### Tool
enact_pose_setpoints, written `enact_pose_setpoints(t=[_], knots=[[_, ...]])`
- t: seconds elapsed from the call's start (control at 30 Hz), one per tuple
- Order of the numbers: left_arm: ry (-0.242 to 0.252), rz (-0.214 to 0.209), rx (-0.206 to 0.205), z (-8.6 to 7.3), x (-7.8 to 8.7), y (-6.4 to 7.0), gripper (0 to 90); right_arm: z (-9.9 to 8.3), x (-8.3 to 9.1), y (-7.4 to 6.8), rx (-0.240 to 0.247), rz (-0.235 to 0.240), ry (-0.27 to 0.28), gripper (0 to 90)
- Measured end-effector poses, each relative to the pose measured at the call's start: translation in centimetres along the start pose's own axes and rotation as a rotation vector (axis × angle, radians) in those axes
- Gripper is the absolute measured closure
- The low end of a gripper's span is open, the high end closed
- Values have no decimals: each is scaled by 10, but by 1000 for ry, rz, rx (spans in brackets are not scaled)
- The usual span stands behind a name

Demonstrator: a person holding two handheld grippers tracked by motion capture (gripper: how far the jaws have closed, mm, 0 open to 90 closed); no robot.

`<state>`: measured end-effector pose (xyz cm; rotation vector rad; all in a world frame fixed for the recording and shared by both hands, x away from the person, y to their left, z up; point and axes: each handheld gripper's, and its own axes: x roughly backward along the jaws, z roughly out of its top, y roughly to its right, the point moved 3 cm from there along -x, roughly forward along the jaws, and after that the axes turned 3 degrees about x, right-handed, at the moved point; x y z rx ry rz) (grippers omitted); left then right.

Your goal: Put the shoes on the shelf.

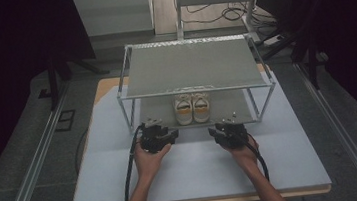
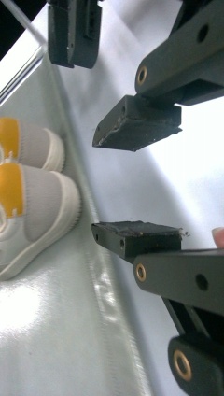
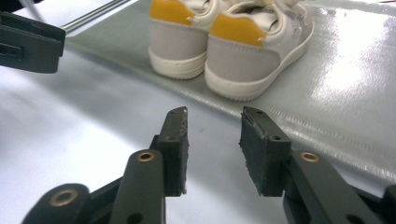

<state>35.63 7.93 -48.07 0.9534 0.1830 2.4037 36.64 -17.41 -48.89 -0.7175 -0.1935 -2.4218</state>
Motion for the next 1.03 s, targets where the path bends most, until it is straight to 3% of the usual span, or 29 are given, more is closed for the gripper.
enact_pose_setpoints(t=[0.27, 0.57, 0.7, 0.87, 1.03], knots=[[-26, 13, -57, -29, 26, -6, 469, -24, 30, -2, 23, 48, 0, 539], [-53, 30, -76, -56, 43, -17, 434, -58, 70, 17, 1, 14, -19, 469], [-60, 39, -92, -59, 44, -16, 413, -67, 75, 26, -42, 7, -9, 451], [-58, 50, -98, -61, 47, -19, 394, -66, 77, 25, -30, 12, -6, 437], [-64, 95, -120, -64, 49, -30, 339, -67, 82, 25, -7, -18, -1, 391]])
